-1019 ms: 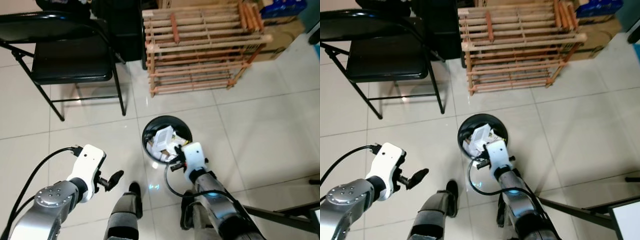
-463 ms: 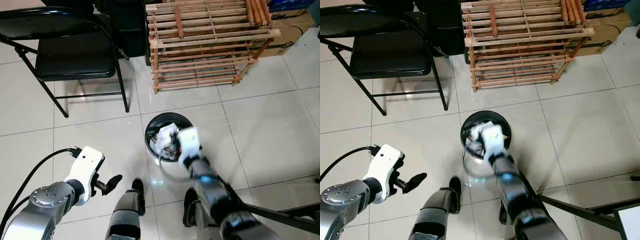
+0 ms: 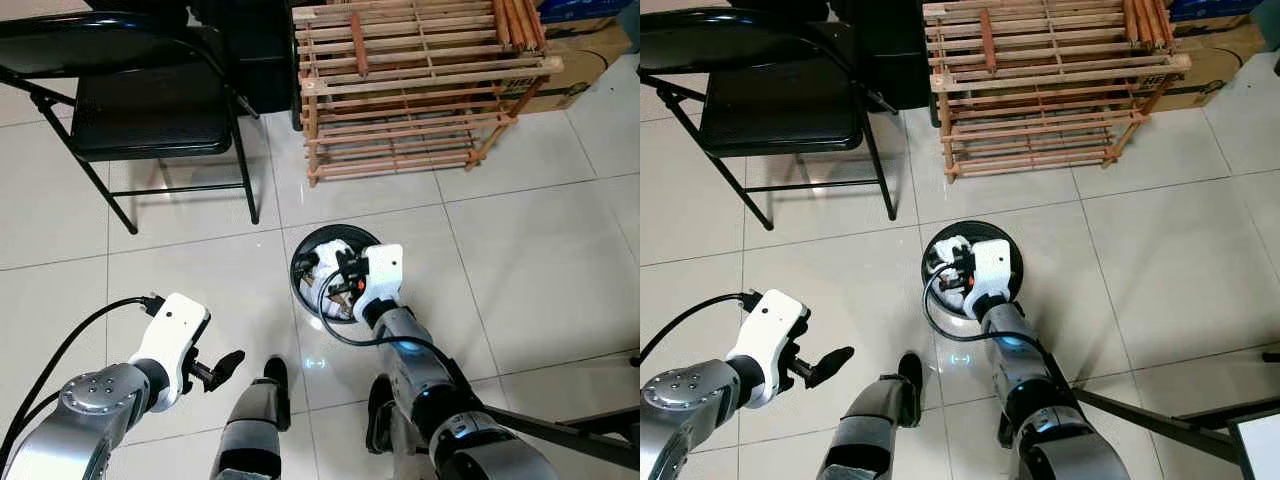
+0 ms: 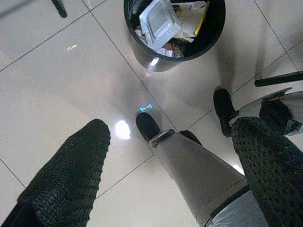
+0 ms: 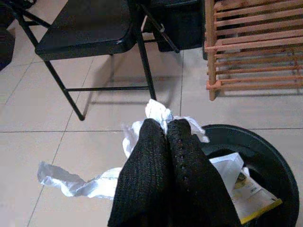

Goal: Picking trash to rubbish bin

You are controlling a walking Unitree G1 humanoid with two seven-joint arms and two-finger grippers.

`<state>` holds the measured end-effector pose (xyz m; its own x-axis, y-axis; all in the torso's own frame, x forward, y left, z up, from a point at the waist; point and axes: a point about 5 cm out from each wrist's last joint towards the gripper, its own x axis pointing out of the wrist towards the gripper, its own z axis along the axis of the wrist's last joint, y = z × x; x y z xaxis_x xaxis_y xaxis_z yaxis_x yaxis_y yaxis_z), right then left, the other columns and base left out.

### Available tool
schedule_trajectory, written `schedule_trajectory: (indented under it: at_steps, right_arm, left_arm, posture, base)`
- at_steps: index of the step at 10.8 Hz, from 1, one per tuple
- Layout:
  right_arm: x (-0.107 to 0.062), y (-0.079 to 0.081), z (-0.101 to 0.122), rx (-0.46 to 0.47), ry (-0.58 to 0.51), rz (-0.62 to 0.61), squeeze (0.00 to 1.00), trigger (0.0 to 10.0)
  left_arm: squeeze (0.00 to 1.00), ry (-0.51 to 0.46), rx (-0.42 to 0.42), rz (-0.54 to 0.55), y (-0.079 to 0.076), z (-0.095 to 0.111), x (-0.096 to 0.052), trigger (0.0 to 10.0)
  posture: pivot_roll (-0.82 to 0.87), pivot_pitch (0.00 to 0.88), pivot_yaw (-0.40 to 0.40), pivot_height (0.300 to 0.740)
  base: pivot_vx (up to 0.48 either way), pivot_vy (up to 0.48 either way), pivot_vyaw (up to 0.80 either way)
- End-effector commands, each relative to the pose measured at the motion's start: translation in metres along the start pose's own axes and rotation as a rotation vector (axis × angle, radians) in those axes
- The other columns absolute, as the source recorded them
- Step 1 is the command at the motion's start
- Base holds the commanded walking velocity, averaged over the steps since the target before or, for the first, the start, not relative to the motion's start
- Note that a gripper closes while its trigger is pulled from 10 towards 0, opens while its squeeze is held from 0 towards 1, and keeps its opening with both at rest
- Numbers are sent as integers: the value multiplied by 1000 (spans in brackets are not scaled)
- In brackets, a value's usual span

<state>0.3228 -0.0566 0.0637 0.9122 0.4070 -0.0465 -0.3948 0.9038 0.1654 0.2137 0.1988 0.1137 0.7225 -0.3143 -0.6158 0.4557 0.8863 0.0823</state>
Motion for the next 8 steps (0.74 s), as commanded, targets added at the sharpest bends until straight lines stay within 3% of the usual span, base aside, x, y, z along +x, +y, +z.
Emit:
schedule_trajectory:
  at_steps: [1,3,5,6,8]
  right_arm:
    - [-7,9,-18,51,58,17,0,10000]
    - [-15,12,-34,40,131,17,0,10000]
    - [-15,11,-35,43,139,1,0,10000]
    - [-14,11,-34,57,136,1,1000,10000]
    - [-13,13,-33,53,127,2,1000,10000]
  left_arm:
    - [0,26,-7,-18,-3,-7,-1,10000]
    - [0,24,-6,-22,-4,-6,0,10000]
    - [0,31,-3,-22,-3,-8,-2,10000]
    - [0,33,-1,-23,-3,-8,-3,10000]
    - [0,33,3,-25,-3,-7,-3,10000]
  posture:
    - [442,455,19,740]
    - [446,460,20,740]
    - [450,465,23,740]
    - [450,467,25,740]
    - [451,468,29,740]
  base:
    - [0,0,0]
    - [0,0,0]
    - [0,0,0]
    - [0,0,0]
    - [0,0,0]
